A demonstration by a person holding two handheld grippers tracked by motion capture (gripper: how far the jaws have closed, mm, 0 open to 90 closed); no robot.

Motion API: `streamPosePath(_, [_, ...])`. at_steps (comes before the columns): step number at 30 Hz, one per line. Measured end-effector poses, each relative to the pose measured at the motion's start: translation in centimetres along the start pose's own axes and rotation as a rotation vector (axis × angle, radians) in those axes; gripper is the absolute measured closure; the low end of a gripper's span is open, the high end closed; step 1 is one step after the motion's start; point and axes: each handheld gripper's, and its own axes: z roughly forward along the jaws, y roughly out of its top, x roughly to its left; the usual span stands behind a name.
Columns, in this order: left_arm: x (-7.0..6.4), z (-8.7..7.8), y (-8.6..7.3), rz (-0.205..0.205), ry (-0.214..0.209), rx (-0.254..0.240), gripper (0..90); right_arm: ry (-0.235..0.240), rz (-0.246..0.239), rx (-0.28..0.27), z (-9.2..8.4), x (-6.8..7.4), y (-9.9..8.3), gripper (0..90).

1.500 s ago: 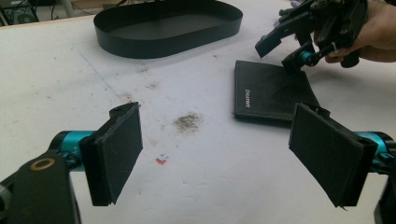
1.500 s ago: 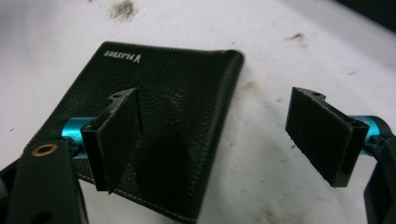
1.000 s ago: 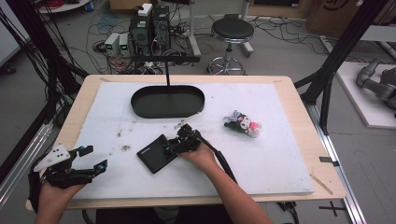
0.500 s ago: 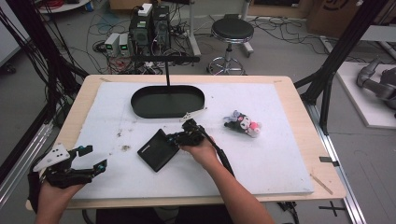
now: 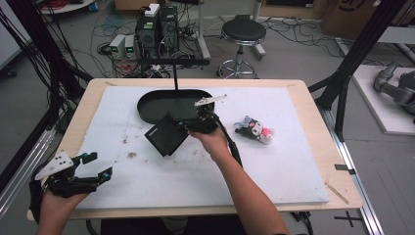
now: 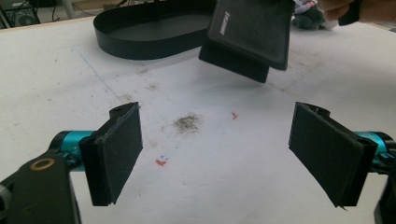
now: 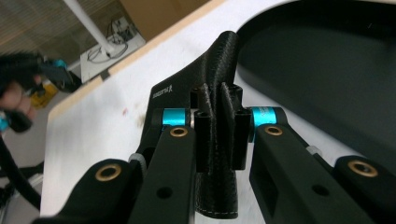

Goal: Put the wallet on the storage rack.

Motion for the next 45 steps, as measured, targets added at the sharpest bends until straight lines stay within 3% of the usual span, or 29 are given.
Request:
streamPosePath(9, [-0.3, -0.1, 0.3, 0.015, -0.001, -0.001, 17.3, -0.044, 0.027, -0.055, 0.3, -1.0, 3.3, 85.4])
streamPosePath(19, [-0.2, 0.0, 0.3, 0.014, 0.000, 0.002, 17.3, -0.091, 0.054, -0.106, 1.4, -2.3, 5.4, 85.4])
streamPosePath(23, [-0.2, 0.1, 0.1, 0.016, 0.003, 0.014, 17.3, -0.121, 0.067, -0.098, 2.2, -2.9, 6.3, 85.4])
streamPosePath(26, [-0.1, 0.2, 0.0, 0.017, 0.004, 0.024, 17.3, -0.133, 0.079, -0.128, 2.6, -3.5, 6.9, 85.4])
streamPosePath(36, [-0.1, 0.4, -0.2, 0.021, 0.004, 0.040, 17.3, -0.189, 0.148, -0.126, 4.2, -6.5, 6.4, 85.3])
streamPosePath(42, [-0.1, 0.1, -0.2, 0.020, 0.010, 0.037, 17.3, -0.292, 0.154, -0.097, 4.7, -7.9, 5.7, 85.2])
streamPosePath(45, [-0.1, 0.2, -0.2, 0.021, 0.007, 0.036, 17.3, -0.304, 0.166, -0.083, 4.8, -8.5, 5.3, 85.0])
